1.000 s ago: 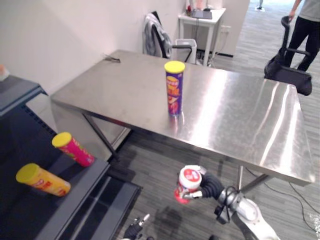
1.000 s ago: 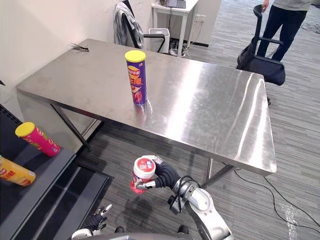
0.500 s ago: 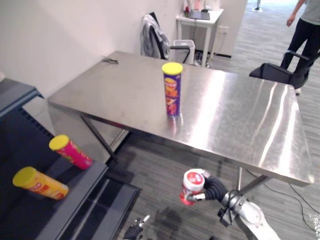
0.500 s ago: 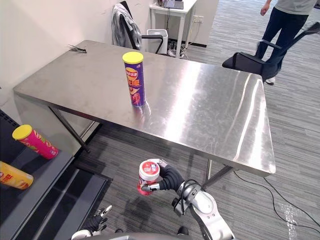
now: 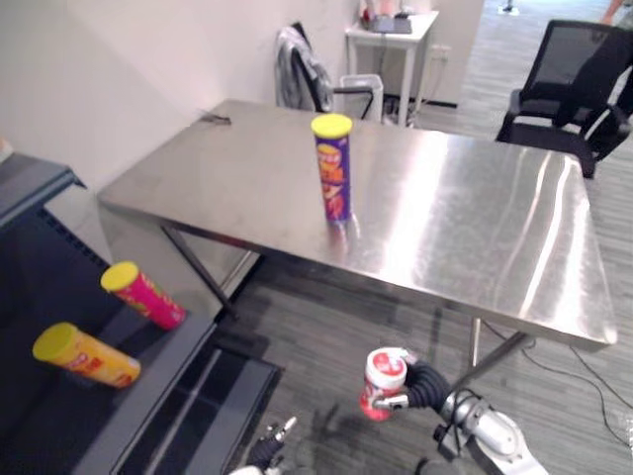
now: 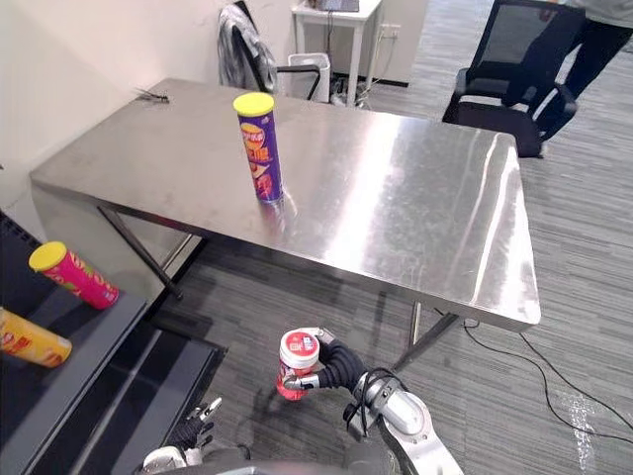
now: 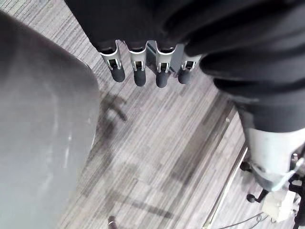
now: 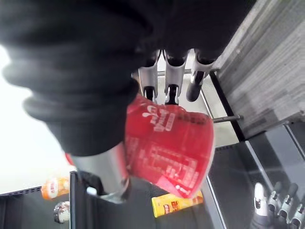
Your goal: Put the gum and the chips on the shelf.
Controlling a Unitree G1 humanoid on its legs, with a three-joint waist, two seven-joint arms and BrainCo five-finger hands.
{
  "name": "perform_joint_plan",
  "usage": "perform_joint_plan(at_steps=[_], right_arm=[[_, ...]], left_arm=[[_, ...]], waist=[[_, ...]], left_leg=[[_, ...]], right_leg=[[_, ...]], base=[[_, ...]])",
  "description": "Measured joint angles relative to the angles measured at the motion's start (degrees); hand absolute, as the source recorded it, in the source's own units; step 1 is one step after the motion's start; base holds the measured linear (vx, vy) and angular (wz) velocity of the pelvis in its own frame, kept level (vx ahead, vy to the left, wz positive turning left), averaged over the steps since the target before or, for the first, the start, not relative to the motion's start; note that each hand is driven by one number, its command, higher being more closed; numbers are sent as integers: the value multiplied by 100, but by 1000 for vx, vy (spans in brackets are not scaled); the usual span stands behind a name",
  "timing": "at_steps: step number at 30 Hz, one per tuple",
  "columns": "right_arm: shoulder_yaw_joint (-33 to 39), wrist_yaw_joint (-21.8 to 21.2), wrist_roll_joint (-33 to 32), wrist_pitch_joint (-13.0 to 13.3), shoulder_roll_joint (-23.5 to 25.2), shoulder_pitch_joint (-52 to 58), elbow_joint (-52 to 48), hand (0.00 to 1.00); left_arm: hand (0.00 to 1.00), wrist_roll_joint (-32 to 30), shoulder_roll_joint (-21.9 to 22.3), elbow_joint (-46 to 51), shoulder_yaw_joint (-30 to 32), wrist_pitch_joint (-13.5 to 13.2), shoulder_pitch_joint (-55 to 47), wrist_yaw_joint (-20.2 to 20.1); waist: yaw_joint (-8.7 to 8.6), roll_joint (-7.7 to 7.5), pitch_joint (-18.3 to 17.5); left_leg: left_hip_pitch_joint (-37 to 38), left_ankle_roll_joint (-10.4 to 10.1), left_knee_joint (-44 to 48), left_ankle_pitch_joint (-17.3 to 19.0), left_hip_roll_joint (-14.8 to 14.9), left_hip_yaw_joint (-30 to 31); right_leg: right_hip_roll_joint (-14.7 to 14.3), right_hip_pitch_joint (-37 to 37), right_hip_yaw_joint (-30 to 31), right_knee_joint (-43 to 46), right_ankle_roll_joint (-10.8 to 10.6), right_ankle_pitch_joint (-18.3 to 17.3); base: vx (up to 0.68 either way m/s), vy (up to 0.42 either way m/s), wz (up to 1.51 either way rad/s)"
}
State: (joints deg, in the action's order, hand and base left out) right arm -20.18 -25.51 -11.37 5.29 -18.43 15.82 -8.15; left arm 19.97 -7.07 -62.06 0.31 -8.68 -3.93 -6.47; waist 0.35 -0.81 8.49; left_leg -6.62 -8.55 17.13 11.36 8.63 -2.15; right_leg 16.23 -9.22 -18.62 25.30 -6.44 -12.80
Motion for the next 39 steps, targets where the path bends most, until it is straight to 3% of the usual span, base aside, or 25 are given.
perform_joint_plan(at_steps=[8,11,13,15,16,20,21,22,23,24,25,26,27,29,31,34,35,39], right_arm=[[-18,3,-151,-113,-316,-214,1,100],[84,8,-329,-120,-341,-359,2,100],[181,17,-389,-127,-348,-389,7,100],[248,34,-457,-129,-354,-431,11,100],[330,24,-500,-134,-346,-414,12,100],[771,23,-725,-271,-308,-266,156,100],[873,23,-823,-323,-308,-194,179,100],[1091,30,-1005,-404,-305,-62,179,100],[1179,28,-1068,-507,-306,53,182,100],[1240,0,-1118,-550,-306,132,175,100],[1492,-79,-1125,-600,-294,307,153,100],[1525,-99,-1125,-608,-284,304,157,100],[1593,-124,-1122,-622,-307,305,146,100],[1714,-125,-1120,-619,-305,317,118,100],[1640,-131,-1118,-617,-303,279,103,100],[1471,-126,-1110,-603,-158,319,124,100],[1453,-113,-1098,-603,-35,308,161,100],[1399,33,-873,-586,217,373,230,100]], left_arm=[[0,699,-33,182,100,-8,39,-23],[0,868,-40,298,126,-6,30,-84],[0,904,-47,351,151,-4,34,-103],[0,906,-161,438,213,2,33,-105],[0,912,-176,472,238,56,24,-136],[0,838,-409,511,286,183,43,-322],[0,811,-428,511,275,193,52,-336],[0,744,-448,558,113,229,94,-358],[0,582,-522,742,-134,256,98,-395],[0,452,-564,794,-262,259,101,-422],[0,-280,-549,832,-502,255,125,-553],[0,-394,-536,824,-524,259,119,-579],[0,-748,-436,794,-625,252,53,-624],[0,-1026,-380,804,-845,248,21,-763],[0,-1202,-369,786,-903,177,12,-773],[0,-1234,-240,730,-891,163,-17,-732],[0,-1234,-225,719,-857,156,-26,-711],[0,-1215,-206,595,-414,165,-40,-544]], waist=[[136,-131,305],[154,-192,383],[149,-261,437],[133,-384,521],[141,-454,553],[84,-467,546],[48,-465,530],[-95,-359,470],[-208,-468,424],[-210,-489,397],[-261,-455,321],[-268,-453,322],[-316,-356,321],[-341,-195,293],[-284,-137,261],[-279,123,183],[-262,185,204],[-164,168,225]], left_leg=[[-344,-211,533,102,-189,744],[-476,-300,370,-203,-208,909],[-529,-211,89,-622,-194,739],[-469,211,-385,-1320,-51,-378],[-430,395,-346,-1272,167,-1287],[-416,728,1063,-646,727,-2497],[-417,788,1169,-640,735,-2587],[-651,953,1084,-832,720,-2797],[-839,1277,676,-1174,569,-3003],[-821,1303,209,-1443,396,-3012],[-576,1203,-1190,-2120,45,-2909],[-527,1145,-1128,-2024,45,-2991],[-302,899,-1091,-1804,107,-3216],[-116,778,-1418,-1891,37,-3179],[-152,754,-1523,-1906,-15,-3115],[-227,569,-1983,-1875,-134,-2871],[-229,577,-2133,-1767,-179,-2848],[-104,634,-2130,-1721,-346,-2873]], right_leg=[[539,-160,-607,1490,160,-986],[668,-132,-987,1720,273,-1204],[785,-82,-1250,1736,375,-1265],[871,40,-1560,1587,480,-1273],[871,42,-1778,1478,632,-1240],[763,42,-2246,1080,843,-1046],[754,37,-2352,1014,827,-977],[716,-15,-2634,985,745,-874],[712,-164,-2745,805,784,-752],[661,-161,-2857,591,803,-650],[540,-79,-3338,-116,906,-262],[550,-68,-3395,-121,907,-261],[577,39,-3590,-33,908,-261],[614,129,-3784,89,909,-262],[633,139,-3890,82,901,-263],[648,55,-4146,105,777,-262],[682,24,-4195,174,752,-253],[824,37,-3950,210,590,-101]], base=[[30,-145,50],[-13,-158,63],[-52,-131,72],[-120,-137,69],[-117,-133,57],[-45,-78,49],[-55,-60,94],[-64,-56,136],[-69,-50,143],[-95,-22,153],[-58,-2,100],[-66,3,113],[-26,28,63],[-74,68,70],[-115,53,41],[-133,84,41],[-132,121,22],[-97,112,1]])
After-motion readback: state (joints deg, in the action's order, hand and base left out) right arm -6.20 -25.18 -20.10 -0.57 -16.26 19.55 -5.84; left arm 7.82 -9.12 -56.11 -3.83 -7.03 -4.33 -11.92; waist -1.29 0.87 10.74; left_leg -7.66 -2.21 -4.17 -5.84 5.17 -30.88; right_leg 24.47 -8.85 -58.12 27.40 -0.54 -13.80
